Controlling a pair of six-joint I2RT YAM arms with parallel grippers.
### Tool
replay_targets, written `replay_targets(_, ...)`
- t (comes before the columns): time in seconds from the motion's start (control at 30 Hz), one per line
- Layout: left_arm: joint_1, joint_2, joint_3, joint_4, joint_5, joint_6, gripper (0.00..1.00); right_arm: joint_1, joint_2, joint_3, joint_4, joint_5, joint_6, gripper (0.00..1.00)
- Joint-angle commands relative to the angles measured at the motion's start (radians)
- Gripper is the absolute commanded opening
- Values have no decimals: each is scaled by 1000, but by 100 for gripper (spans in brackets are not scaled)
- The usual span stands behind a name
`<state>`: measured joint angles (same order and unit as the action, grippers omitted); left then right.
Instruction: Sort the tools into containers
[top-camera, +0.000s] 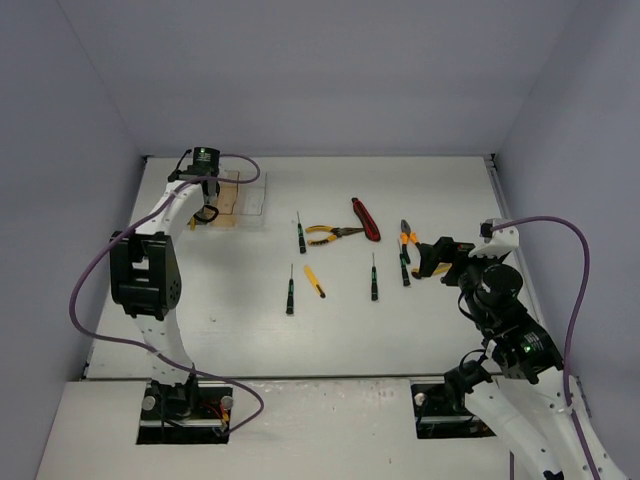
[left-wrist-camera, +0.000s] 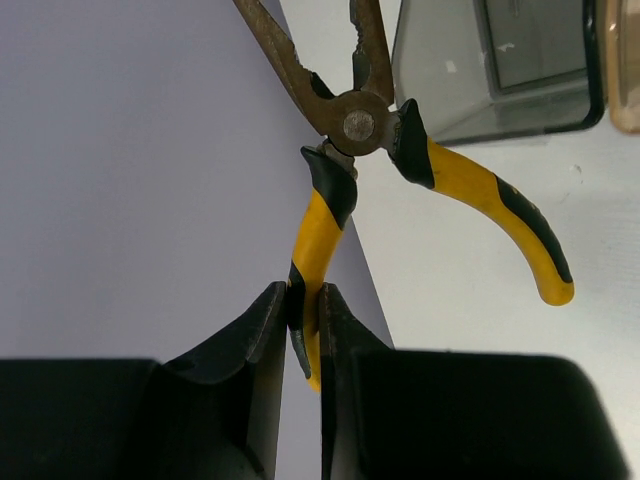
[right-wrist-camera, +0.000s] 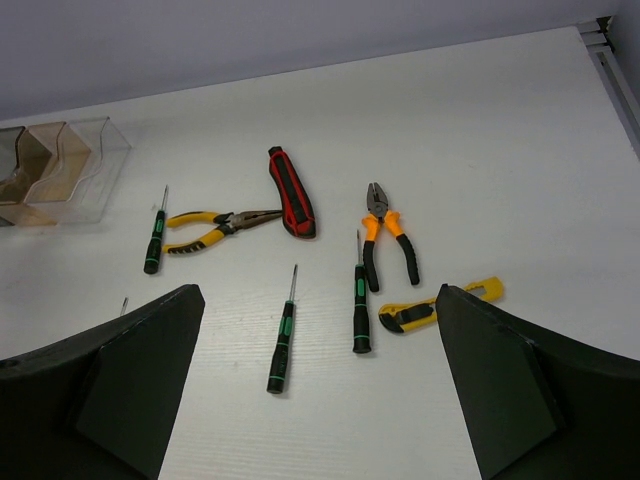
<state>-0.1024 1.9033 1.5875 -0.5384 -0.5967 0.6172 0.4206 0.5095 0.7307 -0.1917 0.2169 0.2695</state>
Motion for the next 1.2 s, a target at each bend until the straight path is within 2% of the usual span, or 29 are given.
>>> replay_targets(0.0, 4, 13, 102, 54, -76, -26, 0, 6, 13, 7, 57, 0, 3, 100)
replay_targets(0.23, 4, 86, 179, 55, -100, -71, 0, 6, 8, 8, 57, 1, 0, 100)
replay_targets(0.53, 0, 141, 198, 52, -97, -99, 0, 6, 24, 9, 58, -4, -3, 100)
replay_targets(0.9, -23, 201, 226, 17, -31, -189, 0, 6, 31, 10, 58, -9, -2, 100)
replay_targets(1.03, -23, 201, 238, 4, -17, -209, 7, 6, 34, 9, 58, -14, -3, 100)
replay_targets(1.17, -23, 197, 244, -20, 26, -226, 8, 4, 31, 9, 58, -13, -3, 100)
